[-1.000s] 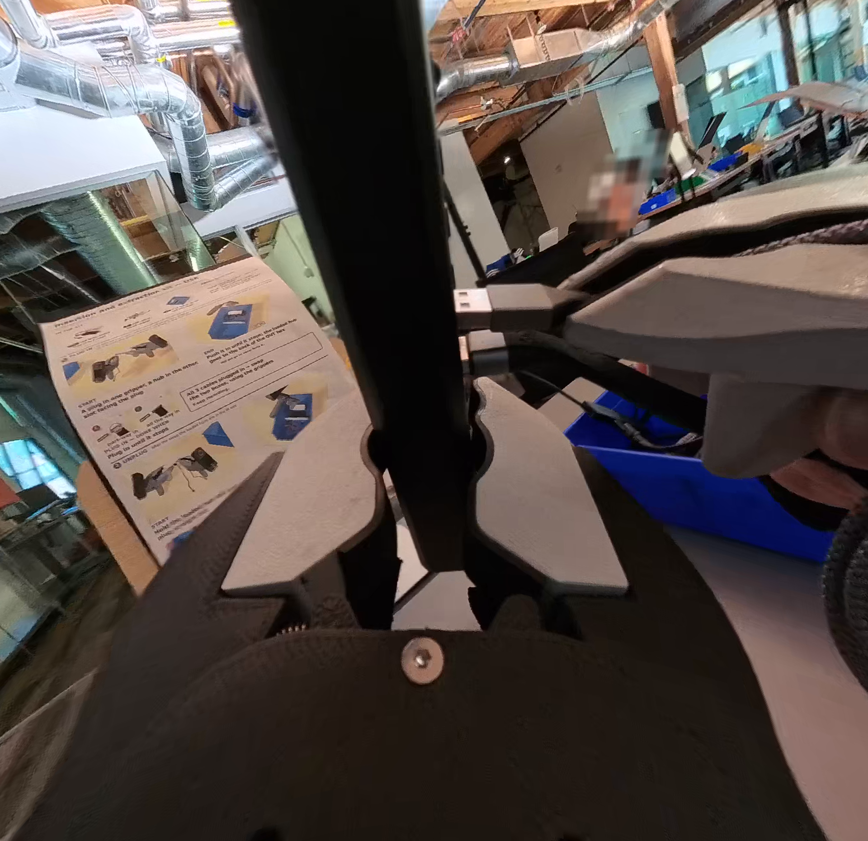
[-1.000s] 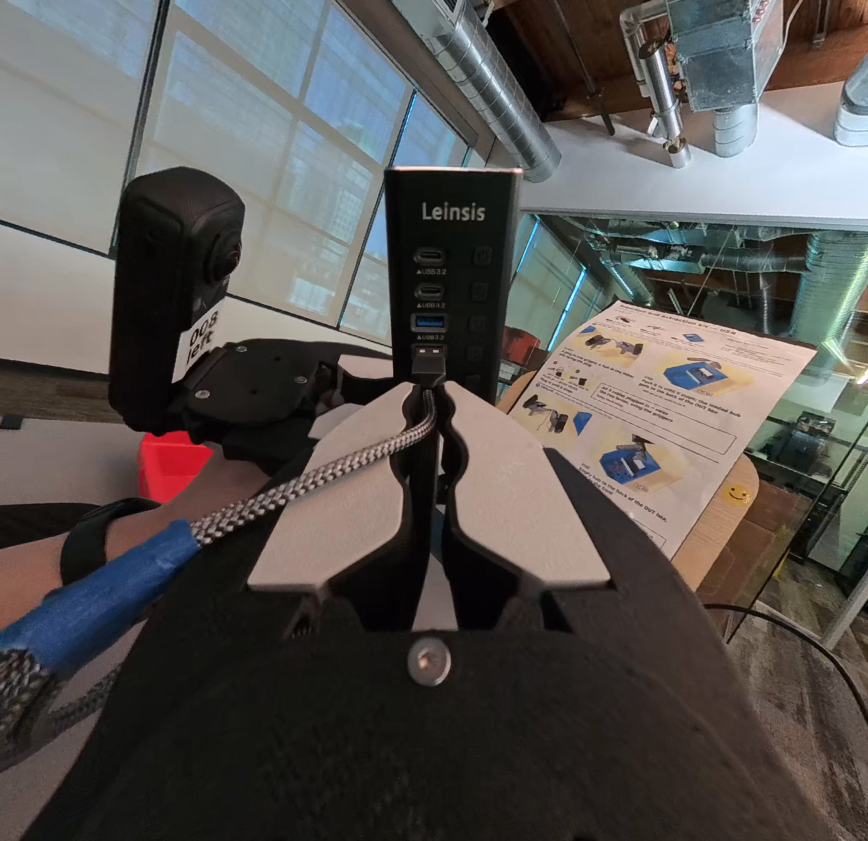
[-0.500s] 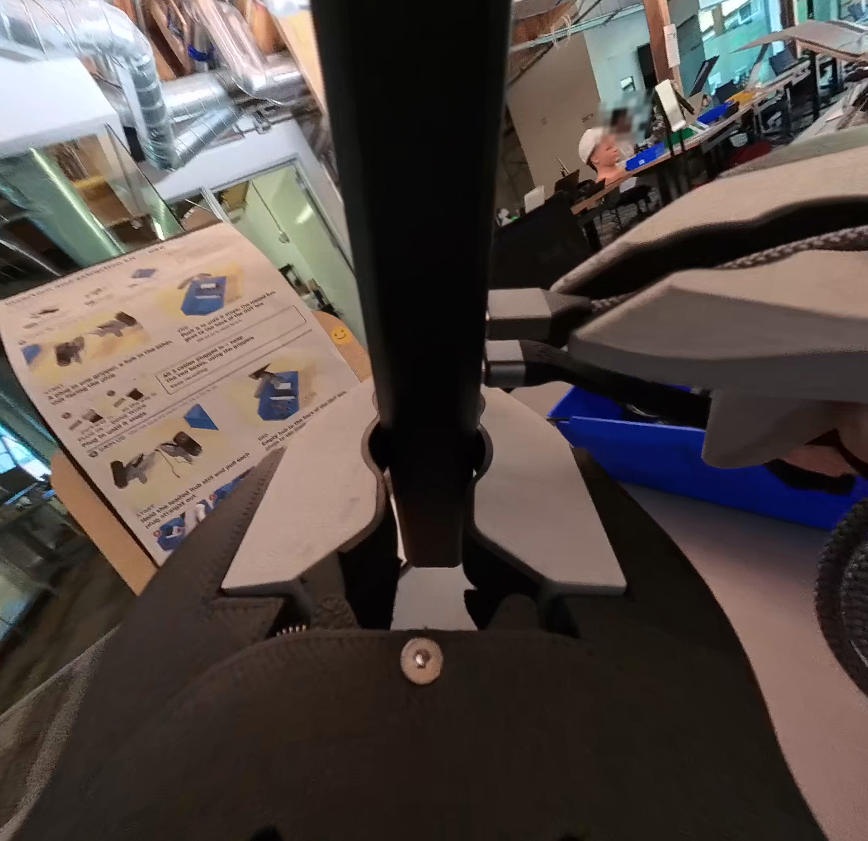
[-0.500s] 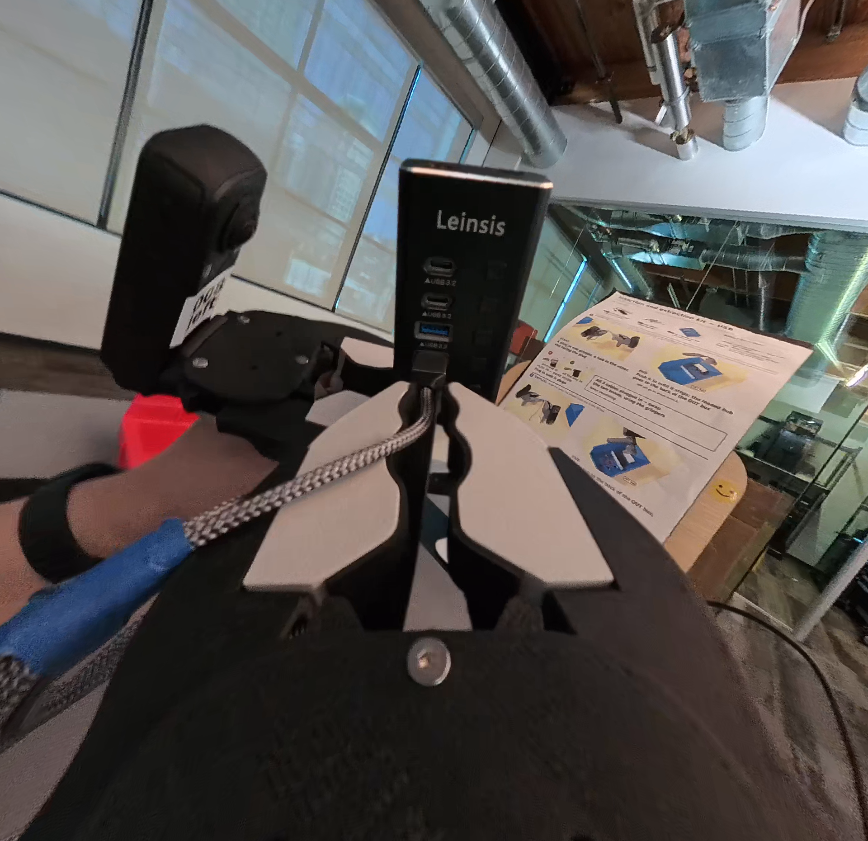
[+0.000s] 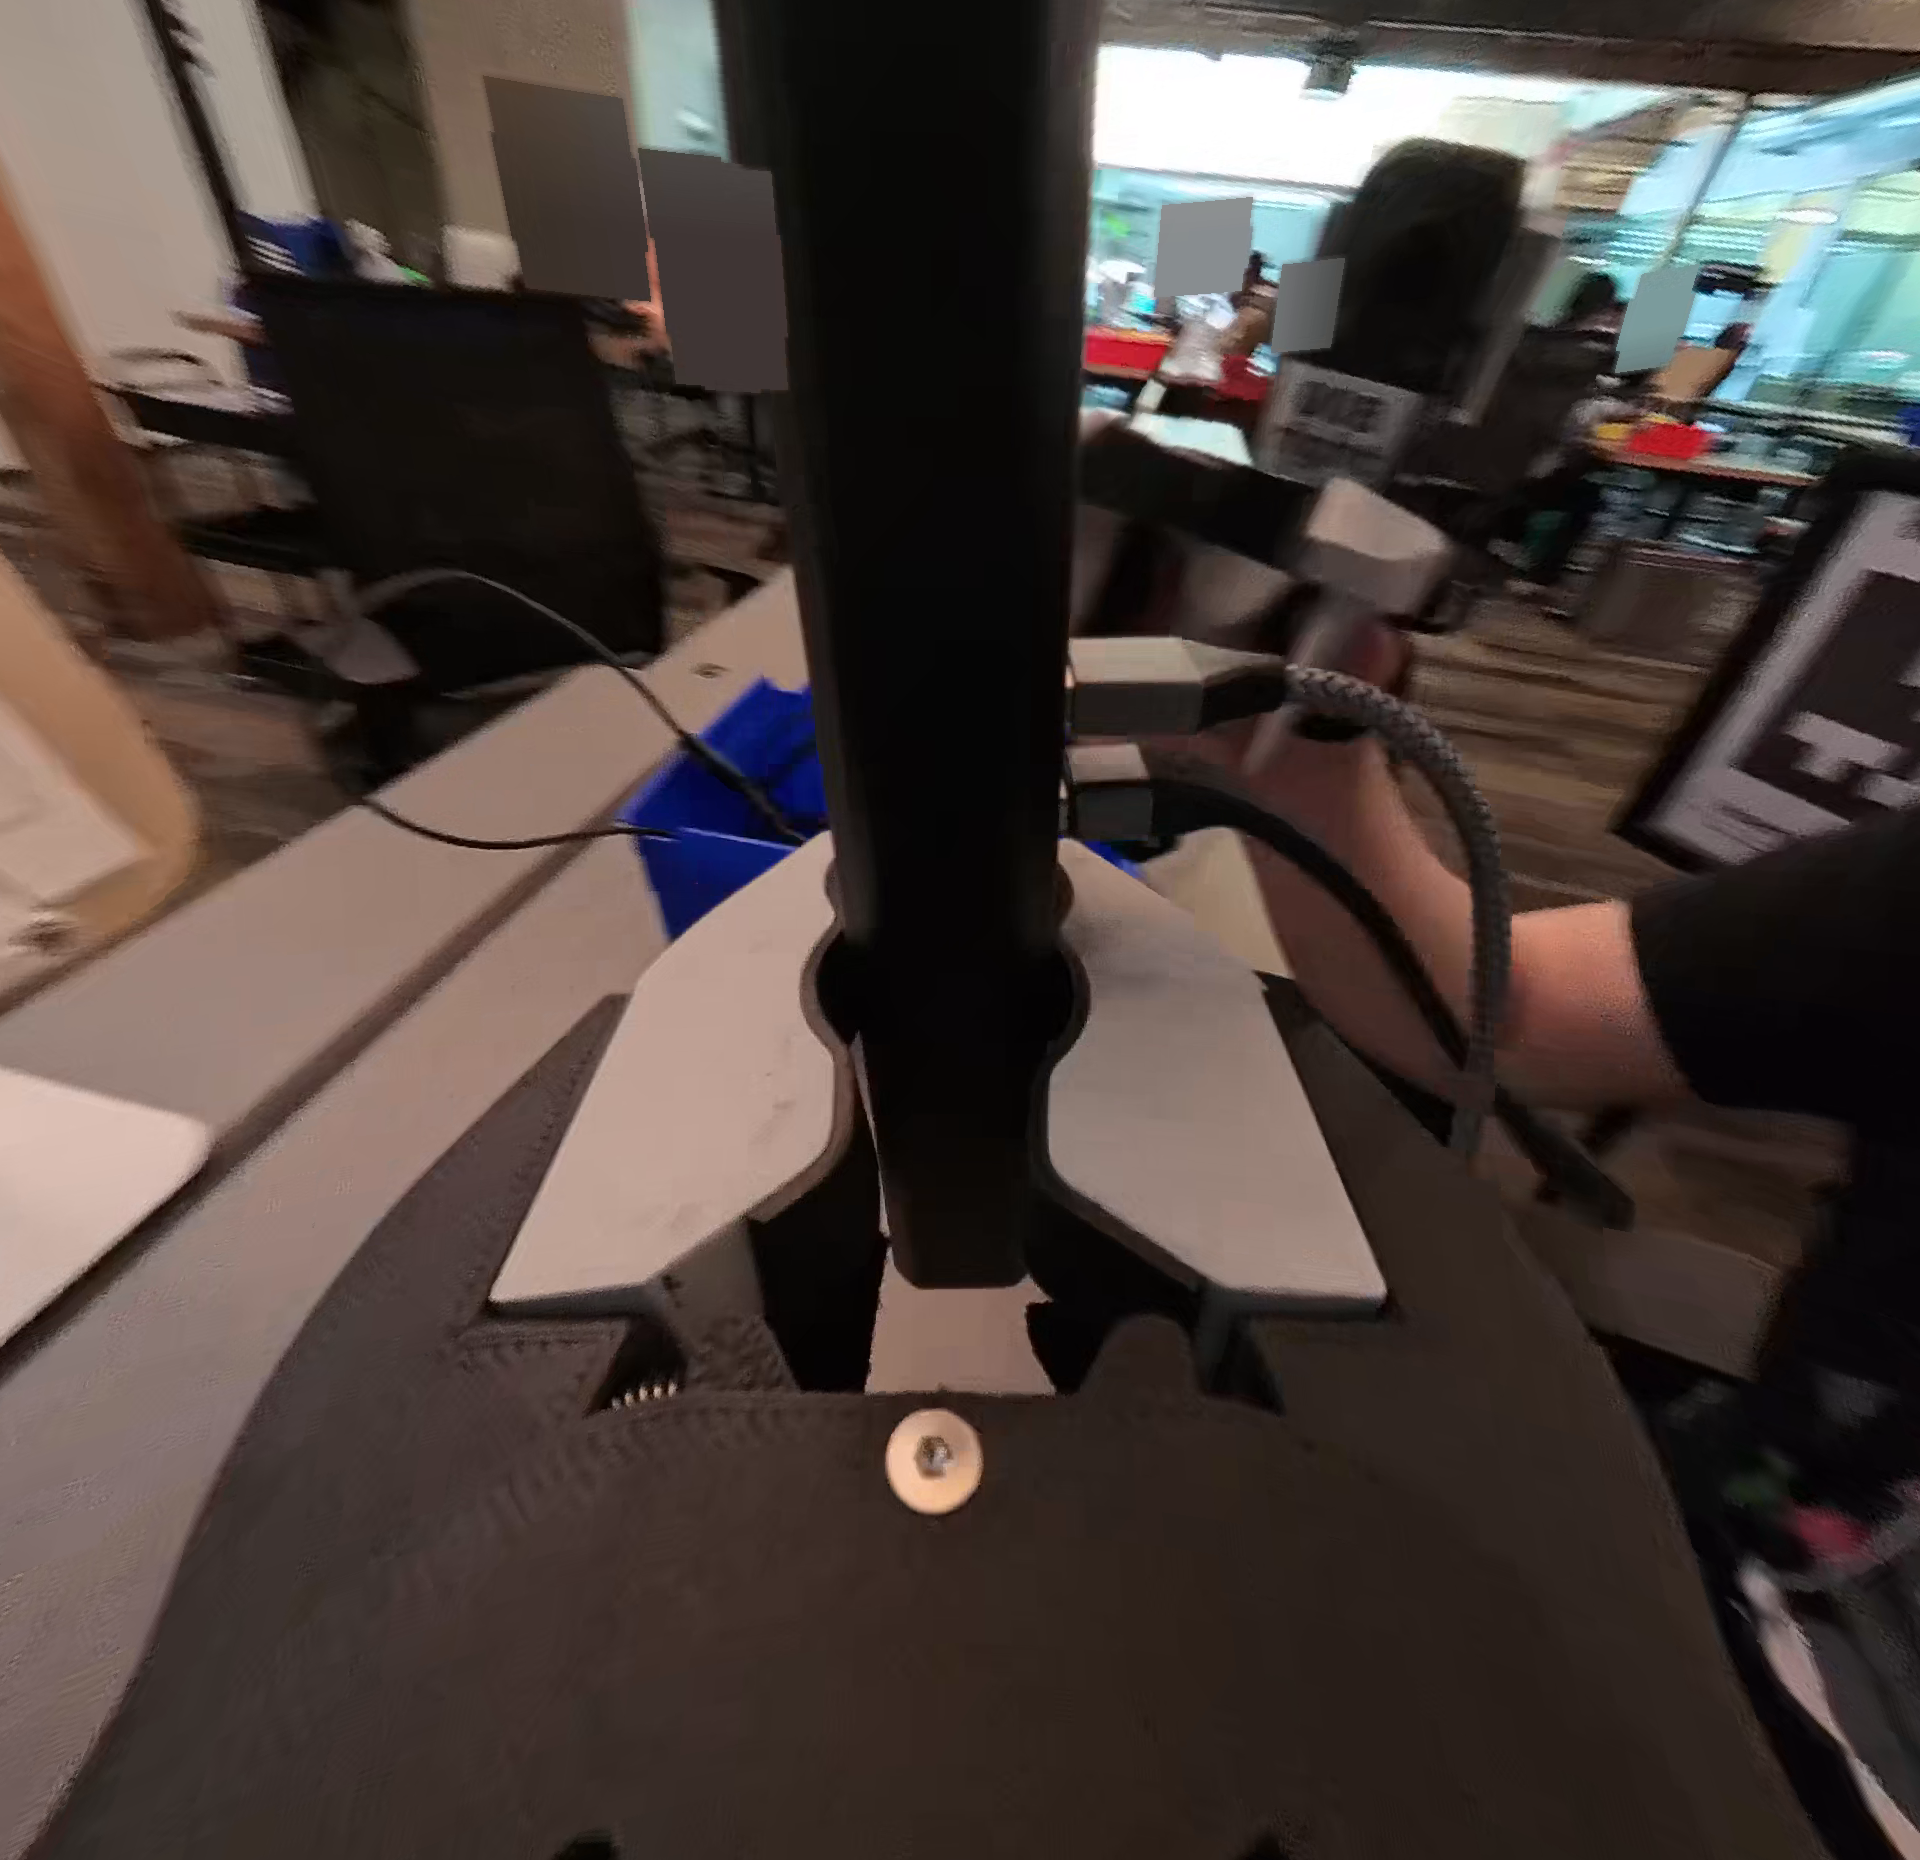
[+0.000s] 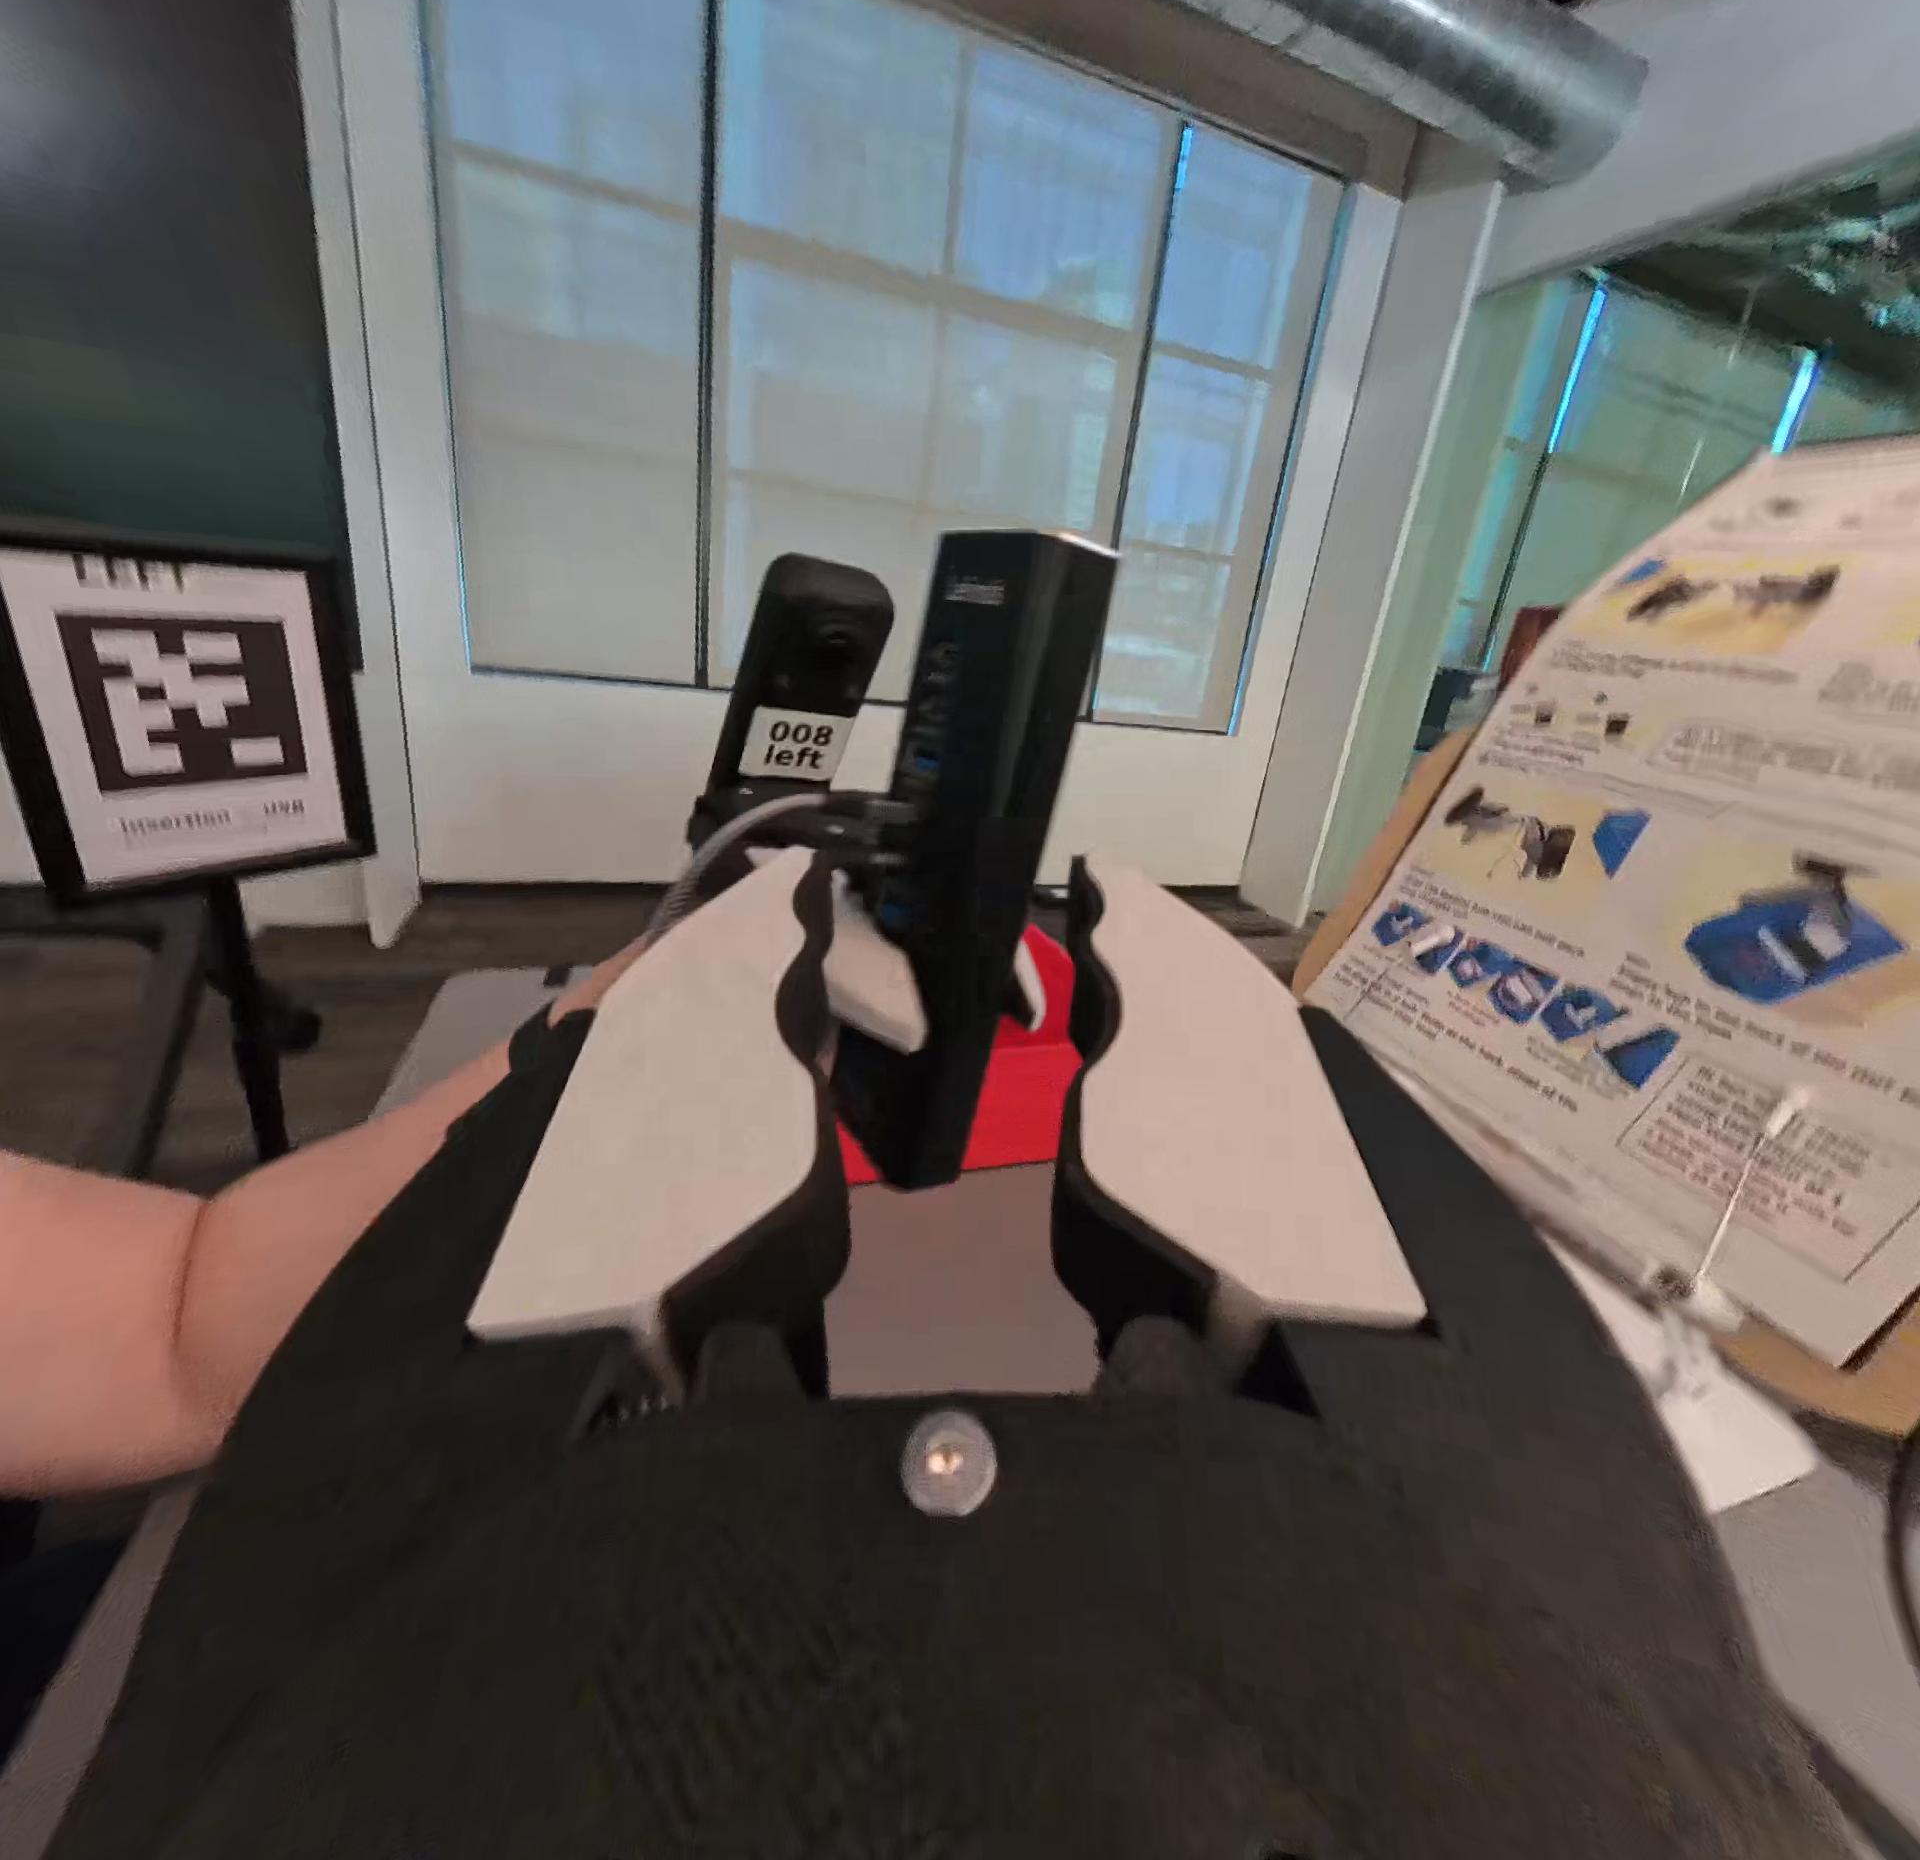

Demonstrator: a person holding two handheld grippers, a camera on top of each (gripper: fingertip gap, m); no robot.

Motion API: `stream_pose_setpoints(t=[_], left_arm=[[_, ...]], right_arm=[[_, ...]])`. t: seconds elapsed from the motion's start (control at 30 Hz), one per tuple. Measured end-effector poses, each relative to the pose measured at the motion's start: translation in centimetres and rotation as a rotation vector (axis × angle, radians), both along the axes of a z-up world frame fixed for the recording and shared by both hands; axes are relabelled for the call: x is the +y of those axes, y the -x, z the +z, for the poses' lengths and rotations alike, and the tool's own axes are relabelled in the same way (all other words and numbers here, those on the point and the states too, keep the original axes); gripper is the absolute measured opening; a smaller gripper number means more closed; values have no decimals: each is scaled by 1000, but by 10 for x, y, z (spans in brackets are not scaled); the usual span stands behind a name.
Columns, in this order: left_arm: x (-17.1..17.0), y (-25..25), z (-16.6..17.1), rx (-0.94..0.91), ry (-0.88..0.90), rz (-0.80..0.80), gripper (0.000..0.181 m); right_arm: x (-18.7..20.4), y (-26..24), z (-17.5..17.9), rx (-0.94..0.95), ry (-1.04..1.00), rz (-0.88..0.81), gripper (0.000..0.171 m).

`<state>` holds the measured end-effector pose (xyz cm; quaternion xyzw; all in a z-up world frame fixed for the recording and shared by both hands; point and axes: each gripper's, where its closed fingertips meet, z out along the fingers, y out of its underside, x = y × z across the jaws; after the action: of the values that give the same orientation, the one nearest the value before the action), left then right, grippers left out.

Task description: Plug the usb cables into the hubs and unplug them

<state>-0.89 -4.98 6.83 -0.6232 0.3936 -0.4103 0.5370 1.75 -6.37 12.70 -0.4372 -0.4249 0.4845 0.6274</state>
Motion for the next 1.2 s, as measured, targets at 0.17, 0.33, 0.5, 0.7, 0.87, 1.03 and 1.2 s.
stream_pose_setpoints(t=[0.17,0.33,0.5,0.7,0.87,1.03,1.2], left_arm=[[-15,-37,-27,124,59,-146,30],[-23,-57,-32,69,153,-246,30],[-16,-59,-23,-35,195,-232,29],[-15,-51,-7,-138,165,-236,30],[-4,-31,12,-269,208,-187,48],[32,43,18,-271,138,153,44],[30,77,32,-276,63,273,38]], right_arm=[[13,10,-15,14,240,133,56],[10,7,-24,-61,344,272,32],[21,3,-22,-13,352,213,34],[16,4,-20,-1,406,272,28],[31,-2,-21,59,458,239,29],[72,-30,-30,81,495,67,29],[114,-89,-24,140,462,-235,29]])
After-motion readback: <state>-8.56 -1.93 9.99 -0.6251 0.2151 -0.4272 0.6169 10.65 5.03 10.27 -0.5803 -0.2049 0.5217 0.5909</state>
